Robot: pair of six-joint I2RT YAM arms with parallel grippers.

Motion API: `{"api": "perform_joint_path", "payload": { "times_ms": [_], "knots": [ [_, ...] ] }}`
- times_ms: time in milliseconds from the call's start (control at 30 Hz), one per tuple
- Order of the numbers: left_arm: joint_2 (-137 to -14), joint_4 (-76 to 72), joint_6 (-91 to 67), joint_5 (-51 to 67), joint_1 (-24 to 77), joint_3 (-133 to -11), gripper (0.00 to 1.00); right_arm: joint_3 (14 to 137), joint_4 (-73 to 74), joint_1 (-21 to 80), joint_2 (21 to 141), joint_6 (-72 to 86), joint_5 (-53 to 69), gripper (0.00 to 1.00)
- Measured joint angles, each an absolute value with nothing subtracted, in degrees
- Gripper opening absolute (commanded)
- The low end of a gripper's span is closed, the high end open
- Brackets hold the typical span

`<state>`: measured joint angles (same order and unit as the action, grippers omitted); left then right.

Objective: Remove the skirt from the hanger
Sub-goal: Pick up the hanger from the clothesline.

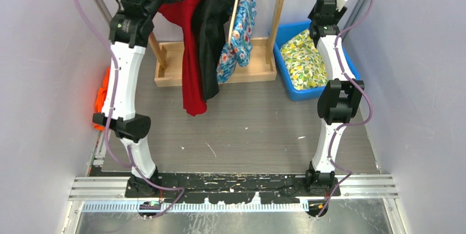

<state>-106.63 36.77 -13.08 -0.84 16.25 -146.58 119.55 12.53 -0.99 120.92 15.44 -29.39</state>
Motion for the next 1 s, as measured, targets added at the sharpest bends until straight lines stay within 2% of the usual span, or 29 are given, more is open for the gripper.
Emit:
{"api": "perform_joint_path", "payload": {
  "times_ms": [200, 533, 767, 1000],
  "knots": [
    [-113.23, 35.94, -13.43, -1.23, 16.91, -149.56, 0.61, 119.55, 12.53, -0.99, 120.92, 15.40, -29.41, 0.67],
    [-113.99, 34.92, -12.80, -1.76, 17.19, -150.12, 0.60, 119.55, 12.51, -1.15, 120.92, 15.38, -29.45, 0.67],
    [-115.83, 34.96, -9.72, -3.60, 17.39, -150.58, 0.50, 119.57, 12.49, -1.26, 121.25, 15.38, -29.45, 0.67],
    [-117.62, 35.03, -5.32, -8.60, 18.44, -150.56, 0.48, 119.57, 12.49, -1.23, 121.56, 15.38, -29.45, 0.66]
  ]
}}
